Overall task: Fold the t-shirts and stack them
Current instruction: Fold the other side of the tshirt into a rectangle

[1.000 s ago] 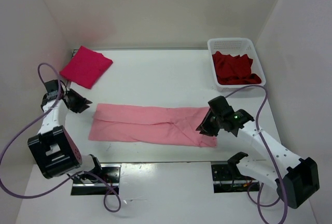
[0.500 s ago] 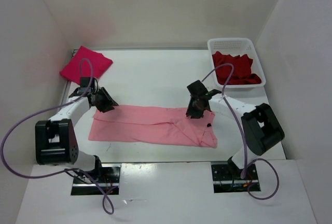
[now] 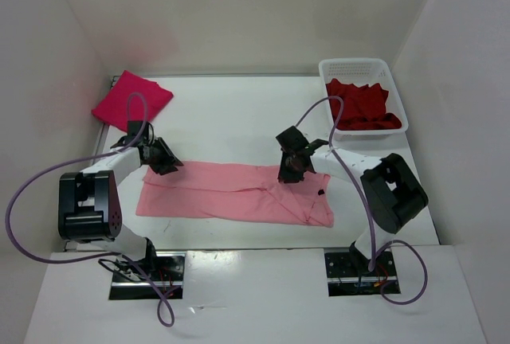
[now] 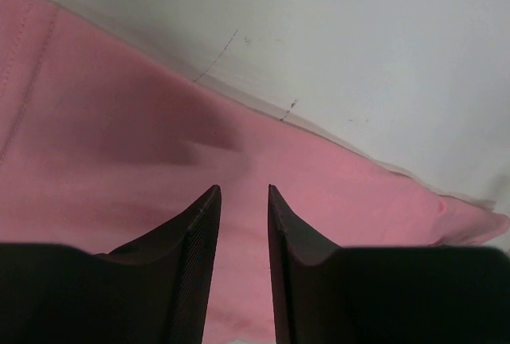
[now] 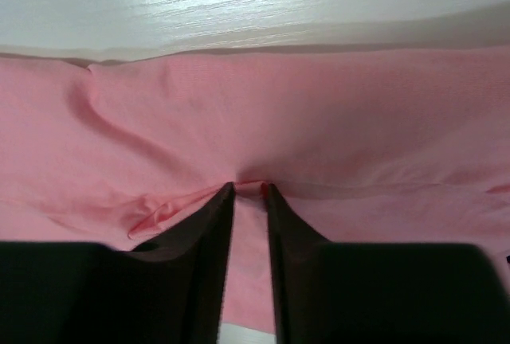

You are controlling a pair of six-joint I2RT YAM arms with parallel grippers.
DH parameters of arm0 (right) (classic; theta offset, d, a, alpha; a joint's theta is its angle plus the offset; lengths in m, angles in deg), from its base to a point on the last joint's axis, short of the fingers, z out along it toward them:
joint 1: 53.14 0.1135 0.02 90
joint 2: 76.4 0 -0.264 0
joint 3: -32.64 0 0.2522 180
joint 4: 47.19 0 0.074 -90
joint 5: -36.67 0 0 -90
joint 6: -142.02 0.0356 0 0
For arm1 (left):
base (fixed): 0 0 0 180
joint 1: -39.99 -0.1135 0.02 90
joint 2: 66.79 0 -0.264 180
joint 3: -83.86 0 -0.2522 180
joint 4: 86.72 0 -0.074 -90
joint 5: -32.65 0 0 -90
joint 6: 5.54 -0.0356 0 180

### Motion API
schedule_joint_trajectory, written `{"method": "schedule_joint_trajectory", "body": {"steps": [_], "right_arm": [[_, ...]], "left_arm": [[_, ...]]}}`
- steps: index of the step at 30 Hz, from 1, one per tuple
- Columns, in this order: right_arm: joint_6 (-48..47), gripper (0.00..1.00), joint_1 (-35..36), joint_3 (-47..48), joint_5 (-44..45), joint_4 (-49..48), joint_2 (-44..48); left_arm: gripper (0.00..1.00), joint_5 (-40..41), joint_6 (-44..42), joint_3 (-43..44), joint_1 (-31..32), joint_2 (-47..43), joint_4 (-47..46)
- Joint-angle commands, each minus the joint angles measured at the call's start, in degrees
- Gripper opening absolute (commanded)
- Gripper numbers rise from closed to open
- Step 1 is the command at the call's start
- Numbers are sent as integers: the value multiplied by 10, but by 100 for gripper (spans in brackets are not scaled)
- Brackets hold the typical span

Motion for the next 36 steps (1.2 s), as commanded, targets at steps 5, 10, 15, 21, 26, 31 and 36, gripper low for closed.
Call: {"method": "schedule_joint_trajectory", "body": {"steps": [5,10,15,21,26,31,36], "right_arm": [[-5,4,5,19,-13,-4,11],[-5,2,29,3,-77,30,67],[22,2,70,-10,-148,39,87],[50,27,125,4,-194,39,69],[27,33,125,44,-173,86,83],[13,21,76,18,-121,71,101],[27,2,-1,-31,-62,5,68]], "left_arm": [[36,1,-1,-6,1,10,-19],[36,-12,-1,5,1,10,-14],[36,-29,4,15,1,4,-14],[36,-40,9,26,1,-1,-14],[36,-40,9,37,1,-20,-1],[36,-18,9,49,41,-34,-1],[36,-14,35,42,94,-5,-9]]}}
